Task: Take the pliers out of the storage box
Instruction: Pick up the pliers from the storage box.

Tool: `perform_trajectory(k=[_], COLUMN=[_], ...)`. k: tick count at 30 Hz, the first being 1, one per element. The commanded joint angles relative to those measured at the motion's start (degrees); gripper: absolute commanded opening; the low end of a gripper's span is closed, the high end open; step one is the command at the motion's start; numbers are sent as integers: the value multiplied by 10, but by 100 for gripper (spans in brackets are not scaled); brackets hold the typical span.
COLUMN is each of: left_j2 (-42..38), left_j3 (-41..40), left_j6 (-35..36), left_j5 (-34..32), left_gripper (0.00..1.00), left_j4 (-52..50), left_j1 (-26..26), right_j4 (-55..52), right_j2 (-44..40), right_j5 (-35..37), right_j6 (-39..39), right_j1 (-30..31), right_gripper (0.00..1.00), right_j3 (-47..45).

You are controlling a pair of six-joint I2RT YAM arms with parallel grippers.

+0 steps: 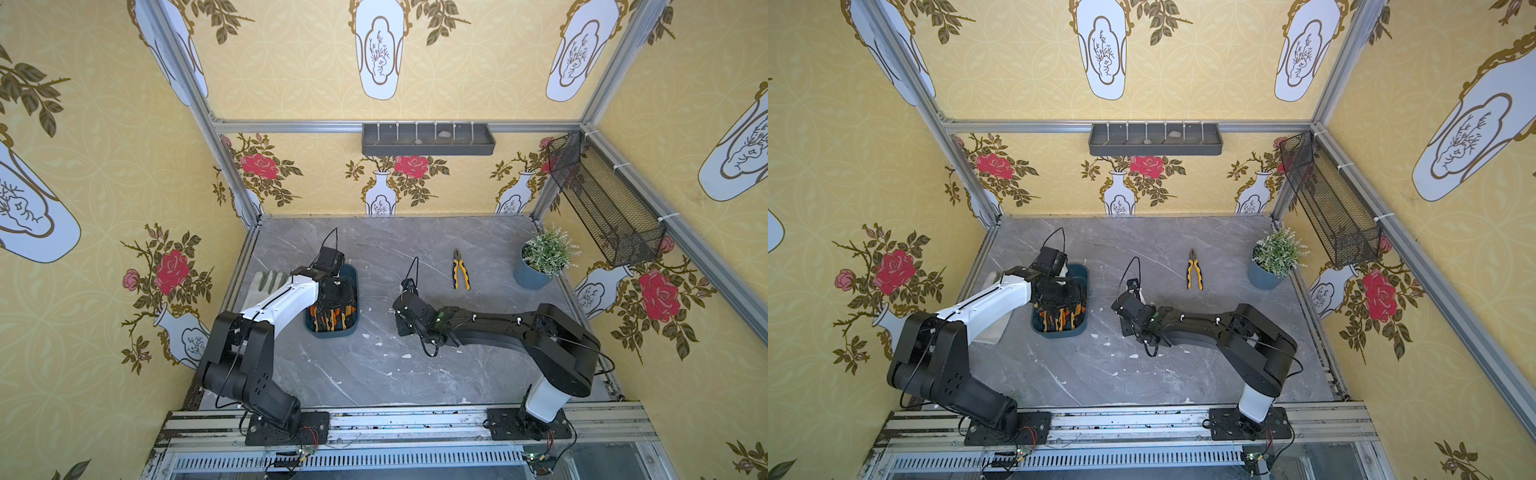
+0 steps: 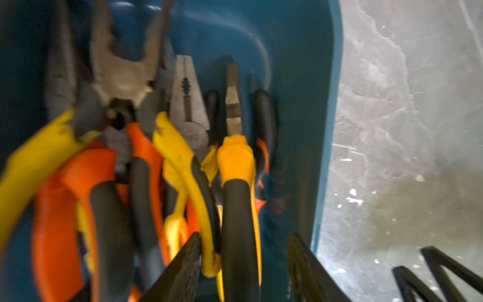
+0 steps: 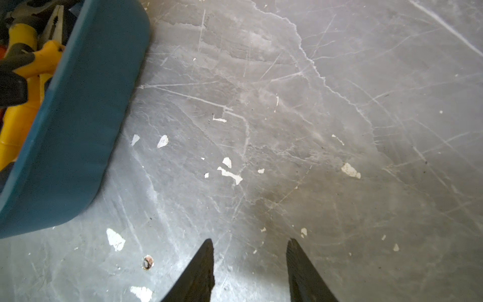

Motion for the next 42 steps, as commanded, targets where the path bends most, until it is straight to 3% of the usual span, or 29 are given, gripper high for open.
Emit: perform_trajectory(k=[1, 3, 10, 14, 22, 42], left_j2=[-7, -16, -44, -41, -3, 87], left_j3=[-1, 10, 96, 107, 92, 112], left_j6=[-12, -2, 80, 114, 136, 149], left_j5=[55, 49, -178, -250, -191, -169], left_gripper=[54, 54, 59, 61, 59, 52], left_j4=[50, 33, -160, -212, -197, -168], left_j1=[-7, -7, -7, 1, 40, 62], right_j4=[-3, -5, -11, -15, -18, -23], right_j2=[4, 6, 13, 19, 19, 27], right_j5=[12, 12, 12, 12, 12, 13], right_j6=[7, 7, 6, 6, 7, 6], right_j1=[0, 0, 1, 1, 1, 1], right_gripper=[47, 47, 47, 47, 47, 47], right_j3=[4, 6, 14, 19, 20, 26])
